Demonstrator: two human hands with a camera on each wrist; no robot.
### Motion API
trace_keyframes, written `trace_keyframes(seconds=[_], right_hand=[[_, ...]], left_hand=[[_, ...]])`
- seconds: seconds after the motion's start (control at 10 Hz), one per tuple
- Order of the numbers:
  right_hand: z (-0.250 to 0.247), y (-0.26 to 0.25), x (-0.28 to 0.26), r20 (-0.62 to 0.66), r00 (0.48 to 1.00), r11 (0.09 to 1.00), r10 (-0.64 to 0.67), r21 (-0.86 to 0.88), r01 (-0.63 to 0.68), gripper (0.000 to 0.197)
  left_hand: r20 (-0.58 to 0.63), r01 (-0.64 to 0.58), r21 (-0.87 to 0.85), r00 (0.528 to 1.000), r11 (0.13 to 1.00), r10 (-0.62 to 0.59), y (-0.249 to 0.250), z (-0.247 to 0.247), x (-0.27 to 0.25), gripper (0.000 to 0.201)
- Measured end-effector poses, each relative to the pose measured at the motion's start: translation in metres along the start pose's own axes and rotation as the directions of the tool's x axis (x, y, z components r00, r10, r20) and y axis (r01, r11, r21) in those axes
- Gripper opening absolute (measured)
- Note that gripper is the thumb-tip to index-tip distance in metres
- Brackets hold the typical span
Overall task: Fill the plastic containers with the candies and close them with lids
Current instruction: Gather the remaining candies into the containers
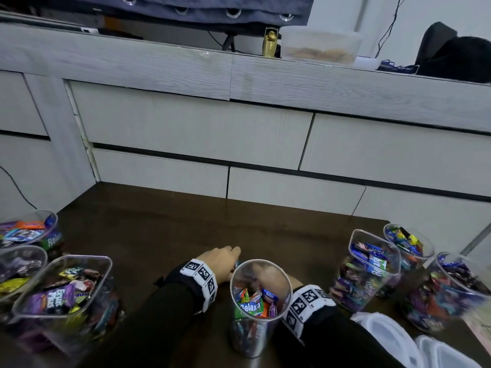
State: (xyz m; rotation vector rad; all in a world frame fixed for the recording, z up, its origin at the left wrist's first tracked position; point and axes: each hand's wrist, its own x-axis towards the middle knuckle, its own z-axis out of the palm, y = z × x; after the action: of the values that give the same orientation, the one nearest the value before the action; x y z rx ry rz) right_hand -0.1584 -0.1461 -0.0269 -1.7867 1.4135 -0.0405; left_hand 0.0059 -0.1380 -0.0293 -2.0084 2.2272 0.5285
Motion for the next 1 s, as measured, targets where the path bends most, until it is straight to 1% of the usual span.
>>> trace_keyframes(seconds=[0.1, 0.2, 0.3, 0.4, 0.5, 0.6, 0.7, 0.8, 0.9, 1.0], right_hand=[[-0.022, 0.008, -0.011, 0.066, 0.987, 0.907, -0.145, -0.39, 0.159, 0.022], [-0.033, 0.016, -0.01, 0.011, 0.995, 0.911, -0.097, -0.401, 0.093, 0.025], [-0.035, 0.02, -0.014, -0.067, 0.988, 0.904, -0.136, -0.416, 0.096, 0.023], [-0.032, 0.024, -0.013, -0.076, 0.987, 0.905, -0.141, -0.413, 0.098, 0.027], [-0.022, 0.024, -0.017, -0.036, 0.989, 0.922, -0.146, -0.366, 0.123, 0.029], [-0.018, 0.025, -0.019, -0.022, 0.994, 0.947, -0.105, -0.308, 0.093, 0.032], [-0.022, 0.028, -0.013, -0.037, 0.995, 0.93, -0.093, -0.359, 0.074, 0.032], [-0.017, 0.034, -0.009, -0.014, 0.999, 0.923, -0.043, -0.384, 0.034, 0.037], [-0.011, 0.039, -0.005, -0.007, 0.994, 0.893, -0.11, -0.439, 0.096, 0.036], [-0.008, 0.043, -0.004, 0.024, 0.964, 0.804, -0.266, -0.547, 0.235, 0.018]], left_hand=[[-0.018, 0.043, -0.027, 0.999, 0.999, -0.044, -0.007, -0.002, -0.003, 0.033], [-0.08, 0.101, -0.166, 0.99, 0.981, -0.116, -0.015, -0.005, -0.008, 0.033], [-0.15, 0.123, -0.317, 0.973, 0.94, -0.178, -0.018, -0.006, -0.014, 0.028], [-0.154, 0.109, -0.323, 0.974, 0.94, -0.166, -0.016, -0.007, -0.017, 0.025], [-0.153, 0.093, -0.293, 0.978, 0.952, -0.142, -0.013, -0.007, -0.02, 0.023], [-0.152, 0.117, -0.253, 0.975, 0.96, -0.159, -0.011, -0.008, -0.024, 0.024], [-0.168, 0.17, -0.164, 0.966, 0.972, -0.197, -0.013, -0.008, -0.029, 0.022], [-0.155, 0.243, -0.053, 0.956, 0.969, -0.248, -0.014, 0.0, -0.031, 0.031], [-0.1, 0.29, -0.023, 0.951, 0.957, -0.291, -0.011, 0.006, -0.032, 0.042], [-0.048, 0.324, -0.029, 0.945, 0.946, -0.325, -0.01, 0.005, -0.032, 0.052]])
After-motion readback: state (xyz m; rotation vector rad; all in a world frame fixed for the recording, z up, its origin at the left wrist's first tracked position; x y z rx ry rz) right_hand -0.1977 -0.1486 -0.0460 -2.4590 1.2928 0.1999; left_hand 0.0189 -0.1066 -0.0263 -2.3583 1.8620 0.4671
